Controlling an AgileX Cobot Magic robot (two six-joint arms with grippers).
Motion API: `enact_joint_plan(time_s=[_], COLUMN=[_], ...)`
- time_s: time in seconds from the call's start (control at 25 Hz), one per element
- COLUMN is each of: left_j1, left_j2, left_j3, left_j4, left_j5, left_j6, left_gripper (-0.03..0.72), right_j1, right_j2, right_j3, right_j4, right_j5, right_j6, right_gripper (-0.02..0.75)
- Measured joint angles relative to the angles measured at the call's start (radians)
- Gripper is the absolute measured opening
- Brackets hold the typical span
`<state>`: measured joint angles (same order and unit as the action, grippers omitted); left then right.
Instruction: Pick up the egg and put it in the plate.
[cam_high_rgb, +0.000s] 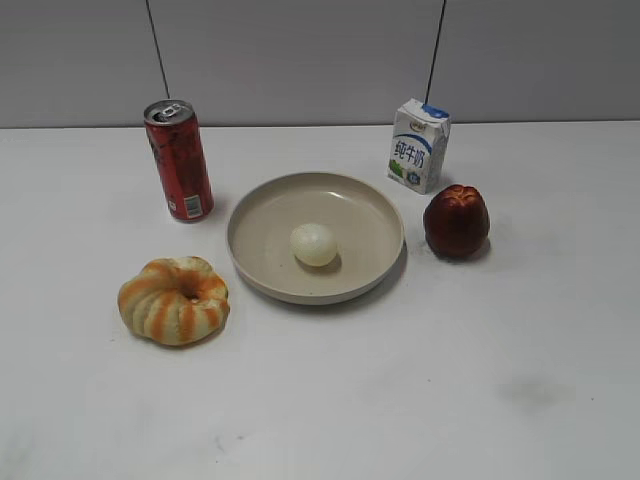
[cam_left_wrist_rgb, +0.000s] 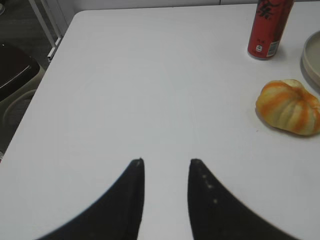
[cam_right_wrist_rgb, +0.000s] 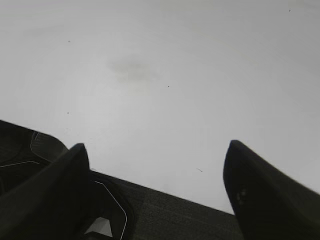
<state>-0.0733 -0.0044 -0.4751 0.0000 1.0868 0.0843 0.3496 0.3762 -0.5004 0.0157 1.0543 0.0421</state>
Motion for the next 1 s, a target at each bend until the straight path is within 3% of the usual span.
enact_joint_plan(time_s=[0.72, 0.88, 1.0], left_j1=[0.0, 0.0, 0.0], left_j2=[0.0, 0.0, 0.0], left_j3=[0.0, 0.0, 0.0], left_j4=[0.0, 0.0, 0.0], left_j5=[0.0, 0.0, 0.0], left_j6=[0.0, 0.0, 0.0], left_gripper=[0.236, 0.236, 0.236], right_j1=[-0.001, -0.044, -0.127], right_j2=[-0.087, -0.192, -0.264], right_j3=[0.0, 0.0, 0.0], right_j4=[0.001, 0.004, 0.004], right_j5=[-0.005, -0.005, -0.005], right_j6=[-0.001, -0.002, -0.002], right_gripper=[0.577, 0.577, 0.577])
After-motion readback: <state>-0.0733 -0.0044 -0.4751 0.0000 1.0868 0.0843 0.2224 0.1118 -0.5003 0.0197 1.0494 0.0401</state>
